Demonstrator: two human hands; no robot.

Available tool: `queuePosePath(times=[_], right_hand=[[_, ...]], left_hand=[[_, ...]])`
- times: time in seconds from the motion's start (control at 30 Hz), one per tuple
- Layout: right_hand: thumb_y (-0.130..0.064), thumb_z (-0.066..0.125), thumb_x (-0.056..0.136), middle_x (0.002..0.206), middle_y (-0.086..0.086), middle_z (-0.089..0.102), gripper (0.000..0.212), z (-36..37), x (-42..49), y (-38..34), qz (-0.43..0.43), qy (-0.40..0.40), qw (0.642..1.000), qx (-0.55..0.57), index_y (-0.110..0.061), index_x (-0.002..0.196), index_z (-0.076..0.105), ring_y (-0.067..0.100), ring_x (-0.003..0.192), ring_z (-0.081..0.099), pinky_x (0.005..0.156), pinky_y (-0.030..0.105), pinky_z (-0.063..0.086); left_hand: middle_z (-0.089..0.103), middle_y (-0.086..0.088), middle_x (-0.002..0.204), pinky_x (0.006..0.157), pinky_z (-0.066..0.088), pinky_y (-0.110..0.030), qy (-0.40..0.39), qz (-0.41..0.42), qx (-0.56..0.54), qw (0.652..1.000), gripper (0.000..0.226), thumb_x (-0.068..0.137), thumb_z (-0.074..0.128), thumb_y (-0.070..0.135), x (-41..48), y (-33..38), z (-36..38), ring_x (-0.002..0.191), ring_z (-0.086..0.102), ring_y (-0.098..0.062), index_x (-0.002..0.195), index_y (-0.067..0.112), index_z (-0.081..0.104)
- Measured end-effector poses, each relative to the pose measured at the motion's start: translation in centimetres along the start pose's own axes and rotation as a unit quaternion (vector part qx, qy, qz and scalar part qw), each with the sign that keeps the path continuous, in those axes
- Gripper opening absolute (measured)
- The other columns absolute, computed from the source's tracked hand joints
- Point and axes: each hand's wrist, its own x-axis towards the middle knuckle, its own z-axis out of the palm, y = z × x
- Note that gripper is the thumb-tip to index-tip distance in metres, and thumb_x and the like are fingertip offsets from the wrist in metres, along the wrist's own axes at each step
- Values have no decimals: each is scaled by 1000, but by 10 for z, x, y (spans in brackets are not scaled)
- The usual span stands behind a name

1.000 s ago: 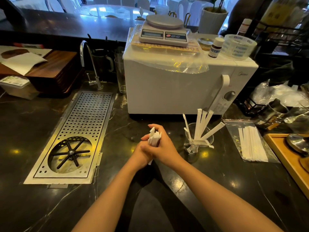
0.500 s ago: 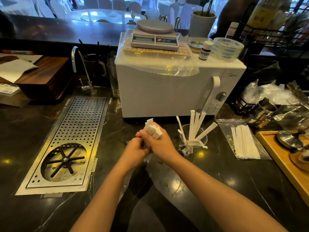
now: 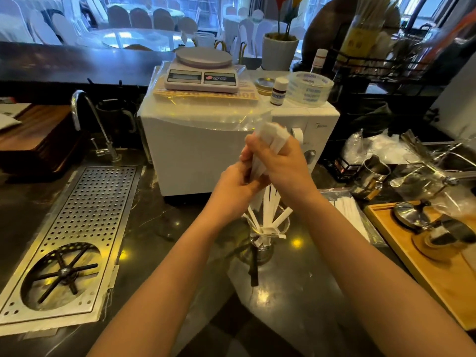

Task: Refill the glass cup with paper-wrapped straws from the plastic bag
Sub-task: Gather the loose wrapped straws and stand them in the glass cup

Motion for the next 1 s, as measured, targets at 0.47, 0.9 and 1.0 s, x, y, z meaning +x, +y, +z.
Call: queuePosePath(times=[0.47,0.9,1.0], right_hand=[[-12,53,88,67,-1,55,3,-56,13,62,91,-52,994,-7,-9,90,52,0,57,55,57,9,47],[-18,56,87,98,-3,52,21,-75,12,86,76,-104,991,-47,-20,104,46,7,90,52,69,10,45],[-17,56,87,104,-2,51,25,-77,9,90,61,-120,989,-65,-19,111,48,7,93,51,72,10,42]], left_hand=[[61,-14,121,94,45,-33,1,-140,37,990,39,89,50,8,31,-37,61,113,57,-25,127,8,46],[63,-11,118,97,48,-41,50,-176,102,978,37,87,54,9,32,-53,79,110,59,-24,123,13,49],[64,-8,112,92,51,-39,90,-159,130,975,37,86,55,9,31,-55,82,105,60,-22,123,15,50]])
